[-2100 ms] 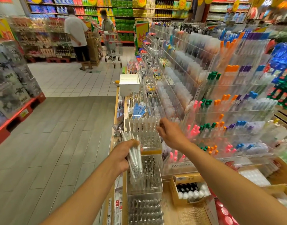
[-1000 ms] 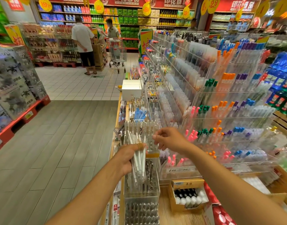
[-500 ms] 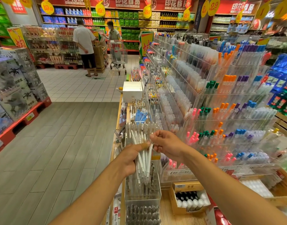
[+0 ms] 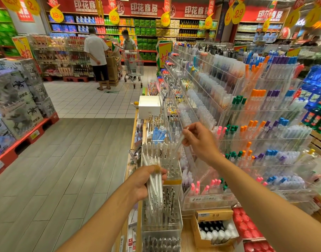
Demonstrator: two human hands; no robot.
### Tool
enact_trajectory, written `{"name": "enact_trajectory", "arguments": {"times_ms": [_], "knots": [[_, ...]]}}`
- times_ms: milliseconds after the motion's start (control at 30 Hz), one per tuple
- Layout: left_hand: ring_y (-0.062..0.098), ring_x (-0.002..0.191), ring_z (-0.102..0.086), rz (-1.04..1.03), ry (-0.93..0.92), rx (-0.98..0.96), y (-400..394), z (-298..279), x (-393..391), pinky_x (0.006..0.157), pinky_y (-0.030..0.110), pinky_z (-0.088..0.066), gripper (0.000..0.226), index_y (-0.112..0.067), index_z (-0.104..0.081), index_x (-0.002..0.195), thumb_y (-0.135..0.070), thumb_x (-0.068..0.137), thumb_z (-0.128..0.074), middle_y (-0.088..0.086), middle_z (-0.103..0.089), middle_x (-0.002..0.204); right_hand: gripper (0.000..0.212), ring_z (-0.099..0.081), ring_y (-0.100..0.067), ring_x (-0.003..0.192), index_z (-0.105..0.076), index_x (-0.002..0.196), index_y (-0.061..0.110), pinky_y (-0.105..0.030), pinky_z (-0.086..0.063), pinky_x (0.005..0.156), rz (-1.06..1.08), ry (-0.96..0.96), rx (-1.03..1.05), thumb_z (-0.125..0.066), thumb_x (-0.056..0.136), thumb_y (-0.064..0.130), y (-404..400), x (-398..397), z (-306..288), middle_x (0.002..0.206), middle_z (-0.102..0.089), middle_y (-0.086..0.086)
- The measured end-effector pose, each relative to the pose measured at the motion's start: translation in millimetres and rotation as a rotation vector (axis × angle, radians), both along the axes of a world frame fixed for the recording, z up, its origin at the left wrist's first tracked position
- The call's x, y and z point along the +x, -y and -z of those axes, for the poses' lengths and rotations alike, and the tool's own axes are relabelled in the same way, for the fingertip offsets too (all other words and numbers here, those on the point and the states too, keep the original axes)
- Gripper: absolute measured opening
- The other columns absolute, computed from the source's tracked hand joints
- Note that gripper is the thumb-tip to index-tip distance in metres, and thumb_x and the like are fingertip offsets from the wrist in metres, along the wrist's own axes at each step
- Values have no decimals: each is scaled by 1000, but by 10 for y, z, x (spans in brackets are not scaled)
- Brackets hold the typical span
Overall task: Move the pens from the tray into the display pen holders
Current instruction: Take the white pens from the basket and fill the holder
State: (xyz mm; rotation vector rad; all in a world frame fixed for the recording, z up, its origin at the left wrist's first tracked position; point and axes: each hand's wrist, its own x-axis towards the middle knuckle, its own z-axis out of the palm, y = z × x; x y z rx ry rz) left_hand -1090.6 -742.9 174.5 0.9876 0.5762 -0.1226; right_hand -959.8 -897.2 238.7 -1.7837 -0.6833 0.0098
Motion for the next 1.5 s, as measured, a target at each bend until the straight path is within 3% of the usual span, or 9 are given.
{"name": "enact_trajectory", "arguments": {"times_ms": [200, 367, 533, 833, 1100, 1200, 1300, 1400, 1500], "knots": [[21, 57, -66, 3, 15, -19, -15, -15, 10, 49, 26, -54, 17, 11, -64, 100, 3, 86, -61, 18, -67, 70, 10, -65, -21, 69, -49, 95, 15, -43, -56, 70, -34, 209, -338, -56, 98, 23, -134, 16, 153, 73, -64, -4], [22, 60, -67, -2, -10, -4, -37, -8, 21, 50, 27, -54, 12, 9, -63, 97, 3, 86, -61, 19, -67, 72, 12, -61, -17, 75, -55, 97, 16, -32, -51, 68, -34, 248, -420, -61, 95, 27, -148, 70, 230, 81, -61, 5], [24, 60, -68, -21, -27, 24, -40, -24, 38, 53, 30, -56, 2, 3, -63, 87, 4, 85, -64, 20, -68, 71, 9, -57, -6, 73, -59, 90, 22, -25, -45, 66, -47, 267, -447, -65, 92, 29, -145, 105, 276, 83, -61, 10], [21, 56, -70, -19, -22, 43, -21, -74, 53, 51, 28, -57, 5, 6, -64, 91, 2, 89, -61, 18, -70, 70, 24, -53, -9, 72, -72, 91, 11, -18, -34, 58, -13, 320, -559, -69, 87, 35, -220, 105, 330, 80, -61, 4], [21, 56, -69, 9, 0, 30, 9, -91, 49, 52, 27, -58, 7, 6, -69, 88, 1, 88, -63, 18, -71, 72, 30, -54, -6, 81, -64, 104, 21, -18, -41, 66, 57, 266, -547, -77, 81, 33, -148, 51, 303, 88, -57, 13], [21, 60, -68, 36, 11, 23, 8, -81, 51, 60, 30, -58, 8, 5, -70, 89, 0, 87, -64, 18, -70, 76, 18, -53, -2, 77, -62, 98, 26, -24, -44, 70, 108, 276, -497, -74, 85, 27, -98, -6, 254, 85, -55, 16], [22, 64, -69, 66, 19, 7, 16, -96, 53, 61, 30, -58, 9, 4, -71, 88, -1, 85, -64, 18, -70, 79, 10, -56, 1, 74, -67, 98, 23, -18, -42, 67, -23, 189, -525, -69, 88, 21, -79, -73, 201, 82, -59, 16], [23, 67, -72, 79, 35, 4, 40, -144, 41, 58, 30, -58, 8, 4, -72, 86, 0, 81, -67, 19, -71, 80, 17, -63, -7, 72, -69, 108, 17, -16, -48, 61, -201, -93, -438, -66, 92, 20, -55, -145, 180, 83, -67, 8], [25, 72, -74, 84, 67, 1, 61, -176, 9, 56, 30, -58, 20, 5, -73, 91, -1, 72, -71, 20, -73, 85, 21, -52, -1, 55, -65, 116, 11, -15, -44, 53, -348, -353, -331, -59, 96, 17, -11, -200, 214, 73, -63, 8]]}}
